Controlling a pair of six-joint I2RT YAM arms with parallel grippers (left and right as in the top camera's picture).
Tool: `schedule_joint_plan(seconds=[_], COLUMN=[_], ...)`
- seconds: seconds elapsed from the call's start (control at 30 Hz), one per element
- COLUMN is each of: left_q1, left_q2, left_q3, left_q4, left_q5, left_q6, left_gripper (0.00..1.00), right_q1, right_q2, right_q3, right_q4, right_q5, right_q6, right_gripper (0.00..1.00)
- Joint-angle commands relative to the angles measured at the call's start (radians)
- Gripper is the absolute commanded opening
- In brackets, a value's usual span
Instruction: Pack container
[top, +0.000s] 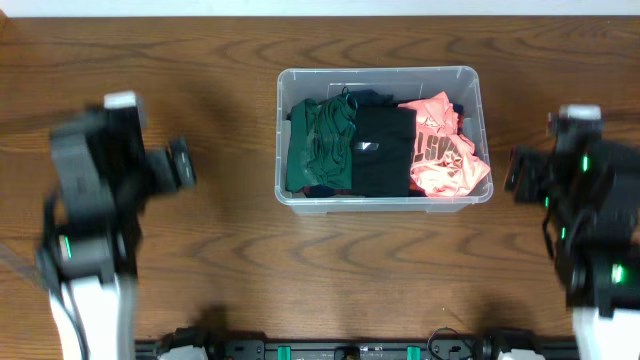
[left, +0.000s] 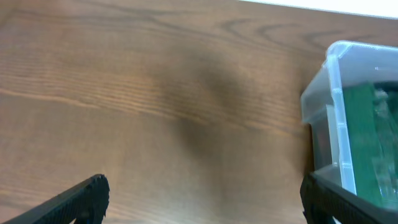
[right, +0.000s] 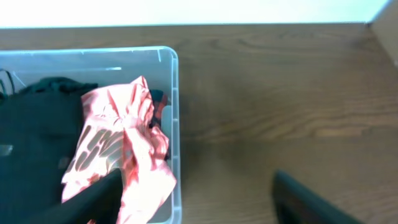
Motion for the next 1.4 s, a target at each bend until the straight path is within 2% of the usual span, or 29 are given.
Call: schedule_joint_plan(seconds=[0.0,0.13,0.27,0.53,0.8,0.87,1.03,1.13,1.37], left_q1=[0.0,0.0,0.0,0.0,0.0,0.0,0.0,0.0,0.0], left_q2=[-0.201,-0.406,-0.508,-0.529,-0.529,-0.529,-0.529,-0.529,-0.529], left_q3=[-0.182,-0.301,-0.32,-0.32,-0.32,-0.32,-0.32,-0.32,-0.32], left_q4=[0.035,0.031,-0.082,-0.272,-0.304,-0.304,-0.304,-0.304,-0.304], left_q5=[0.014,0.013,0.013,0.013,0.013,0.013,0.013,0.013,0.013], left_q6=[-0.021,-0.02,-0.02,-0.02,-0.02,-0.02,-0.02,-0.02,-0.02], left_gripper=[0.98,0.98,0.98,0.98,0.98,0.98,0.98,0.98,0.98], right_q1=[-0.01,-0.01,-0.01,-0.01,-0.01,-0.008,0.011,0.043,0.068], right_q2=[-0.146,-0.286,-0.335,-0.335,-0.336,-0.364,-0.48,-0.595,-0.824], right_q3=[-0.114,-0.218,-0.259,-0.263,-0.263,-0.263,-0.296,-0.384,-0.653], right_q4=[-0.001,-0.01,-0.068,-0.305,-0.421,-0.42,-0.33,-0.186,0.179], right_q5=[0.052,0.053,0.051,0.051,0.051,-0.002,-0.051,-0.051,-0.05], right_q6=[0.08,0.108,0.107,0.107,0.107,0.119,0.085,0.033,0.022], right_gripper=[0.99,0.99,0.99,0.99,0.99,0.99,0.99,0.99,0.99])
